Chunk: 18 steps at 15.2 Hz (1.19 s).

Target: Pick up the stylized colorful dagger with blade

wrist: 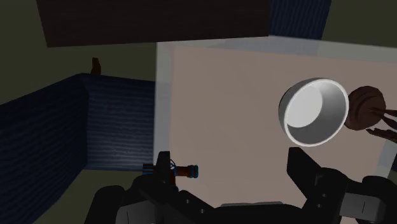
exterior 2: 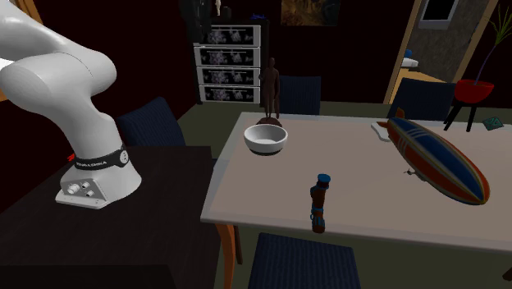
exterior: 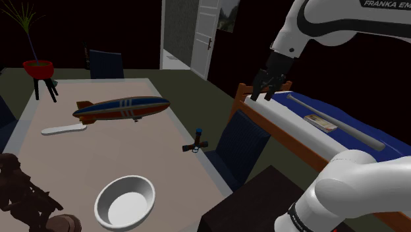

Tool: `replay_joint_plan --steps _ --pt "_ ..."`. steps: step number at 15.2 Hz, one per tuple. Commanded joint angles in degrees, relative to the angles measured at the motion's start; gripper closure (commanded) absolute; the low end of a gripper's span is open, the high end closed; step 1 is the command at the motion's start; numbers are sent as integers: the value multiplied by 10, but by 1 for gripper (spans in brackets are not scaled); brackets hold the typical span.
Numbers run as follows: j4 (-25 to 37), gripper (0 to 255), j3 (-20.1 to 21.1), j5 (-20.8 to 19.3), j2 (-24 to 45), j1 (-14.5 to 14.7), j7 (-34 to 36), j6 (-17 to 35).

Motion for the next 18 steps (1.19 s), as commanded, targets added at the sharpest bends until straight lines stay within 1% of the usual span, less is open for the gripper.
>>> replay_joint_plan --steps 1,6,10,14,18 --pt "0 0 0 0 0 0 0 0" --pt "-39 0 15 0 62 -2 8 111" --pt "-55 0 26 -2 127 -3 16 200" --pt "-56 0 35 -5 204 -6 25 286" --pt "-43 0 43 -14 289 -10 38 366"
